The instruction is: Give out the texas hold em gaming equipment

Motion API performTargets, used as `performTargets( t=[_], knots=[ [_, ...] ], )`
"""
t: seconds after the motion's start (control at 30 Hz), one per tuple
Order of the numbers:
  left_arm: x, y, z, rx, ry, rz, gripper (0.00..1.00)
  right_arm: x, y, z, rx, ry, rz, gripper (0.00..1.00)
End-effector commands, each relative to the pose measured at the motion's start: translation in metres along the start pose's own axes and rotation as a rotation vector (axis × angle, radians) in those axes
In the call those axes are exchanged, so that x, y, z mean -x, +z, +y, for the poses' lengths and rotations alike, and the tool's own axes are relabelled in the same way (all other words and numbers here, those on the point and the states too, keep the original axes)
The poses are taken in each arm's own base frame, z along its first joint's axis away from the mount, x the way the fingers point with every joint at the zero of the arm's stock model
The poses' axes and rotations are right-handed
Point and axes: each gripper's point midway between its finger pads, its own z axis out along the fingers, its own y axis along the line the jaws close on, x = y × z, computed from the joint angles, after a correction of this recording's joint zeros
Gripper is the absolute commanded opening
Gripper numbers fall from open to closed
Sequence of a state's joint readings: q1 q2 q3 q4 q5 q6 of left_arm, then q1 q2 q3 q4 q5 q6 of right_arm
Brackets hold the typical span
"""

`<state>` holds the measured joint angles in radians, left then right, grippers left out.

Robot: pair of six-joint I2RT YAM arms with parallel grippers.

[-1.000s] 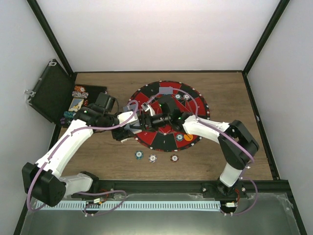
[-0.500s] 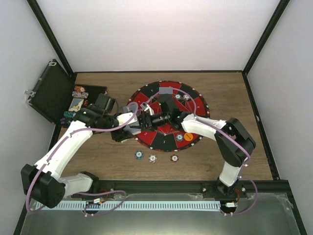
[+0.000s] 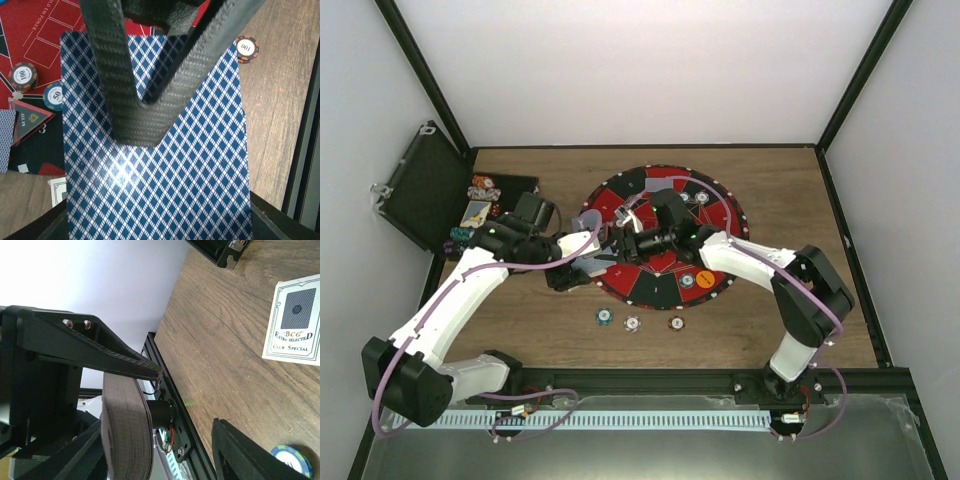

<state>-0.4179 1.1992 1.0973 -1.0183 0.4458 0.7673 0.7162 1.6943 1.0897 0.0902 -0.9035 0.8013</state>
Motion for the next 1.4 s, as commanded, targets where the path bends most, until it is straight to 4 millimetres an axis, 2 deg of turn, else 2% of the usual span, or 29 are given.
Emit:
performTargets(
  t=[0.0, 0.3, 0.7, 0.77, 0.9, 1.07, 1.23, 1.37],
  knots=[
    [0.01, -0.008, -0.002, 0.016, 0.044, -0.047, 0.12, 0.003, -0.013, -0.006, -0.061, 0.016, -0.034, 0.54],
    [0.006, -0.003, 0.0, 0.014, 0.033, -0.035, 0.12, 0.005, -0.025, 0.011, -0.064, -0.01, -0.064, 0.33],
    [0.002, 0.003, 0.005, 0.017, 0.032, -0.004, 0.12, 0.006, -0.041, 0.01, -0.106, 0.0, -0.091, 0.04],
    [0.0, 0.005, 0.006, 0.019, 0.031, 0.004, 0.12, 0.008, -0.046, 0.012, -0.101, 0.002, -0.102, 0.01],
    [-0.002, 0.007, 0.008, 0.025, 0.033, 0.016, 0.12, 0.01, -0.062, 0.01, -0.088, 0.016, -0.128, 0.01],
    [-0.003, 0.007, 0.01, 0.033, 0.038, 0.024, 0.12, 0.01, -0.101, -0.015, -0.117, 0.063, -0.19, 0.01],
    [-0.005, 0.007, 0.01, 0.035, 0.041, 0.031, 0.12, -0.003, -0.144, -0.064, -0.21, 0.152, -0.265, 0.01],
    [-0.004, 0.006, 0.01, 0.037, 0.042, 0.028, 0.12, -0.019, -0.162, -0.104, -0.325, 0.215, -0.291, 0.01]
  ],
)
